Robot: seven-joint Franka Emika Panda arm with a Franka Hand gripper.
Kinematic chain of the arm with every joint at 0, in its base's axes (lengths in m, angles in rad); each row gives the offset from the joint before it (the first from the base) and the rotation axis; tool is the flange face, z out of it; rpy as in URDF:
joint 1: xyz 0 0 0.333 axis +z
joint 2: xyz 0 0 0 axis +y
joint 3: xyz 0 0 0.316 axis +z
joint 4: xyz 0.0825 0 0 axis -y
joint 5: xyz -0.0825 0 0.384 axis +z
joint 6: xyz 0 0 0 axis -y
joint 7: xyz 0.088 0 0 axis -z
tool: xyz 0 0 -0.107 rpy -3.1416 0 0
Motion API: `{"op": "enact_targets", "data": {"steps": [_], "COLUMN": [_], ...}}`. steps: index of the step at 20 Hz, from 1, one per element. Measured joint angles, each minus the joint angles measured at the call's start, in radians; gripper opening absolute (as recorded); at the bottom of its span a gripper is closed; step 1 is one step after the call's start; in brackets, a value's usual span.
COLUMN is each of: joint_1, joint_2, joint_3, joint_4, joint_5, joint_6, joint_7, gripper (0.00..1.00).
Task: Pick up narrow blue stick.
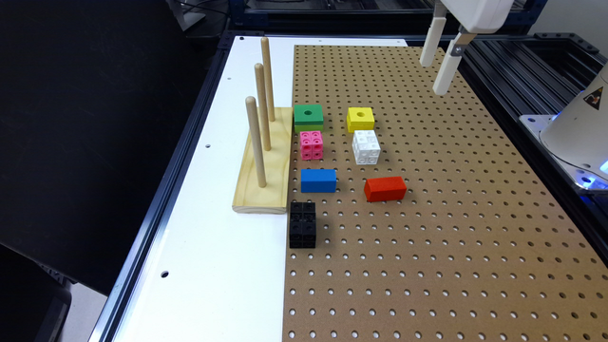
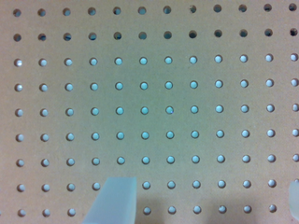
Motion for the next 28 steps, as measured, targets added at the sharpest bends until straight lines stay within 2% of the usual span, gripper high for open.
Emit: {"op": "enact_targets", "data": {"steps": [10, 17, 21, 25, 28], "joint_1": [0.002, 0.013, 0.027, 0.041, 0.048], "joint_2": [-0.002, -0.002, -0.002, -0.002, 0.0], "joint_3": [0.002, 0.01, 0.018, 0.02, 0.02], "joint_4": [0.0, 0.004, 0.009, 0.015, 0.022], "joint_5": [0.0, 0.0033, 0.0103, 0.0167, 0.0176], "joint_6": [0.0, 0.0, 0.0, 0.001, 0.001], "joint_7": [0.0, 0.003, 0.009, 0.013, 0.019], "gripper": [1.0, 1.0, 1.0, 1.0, 1.0]}}
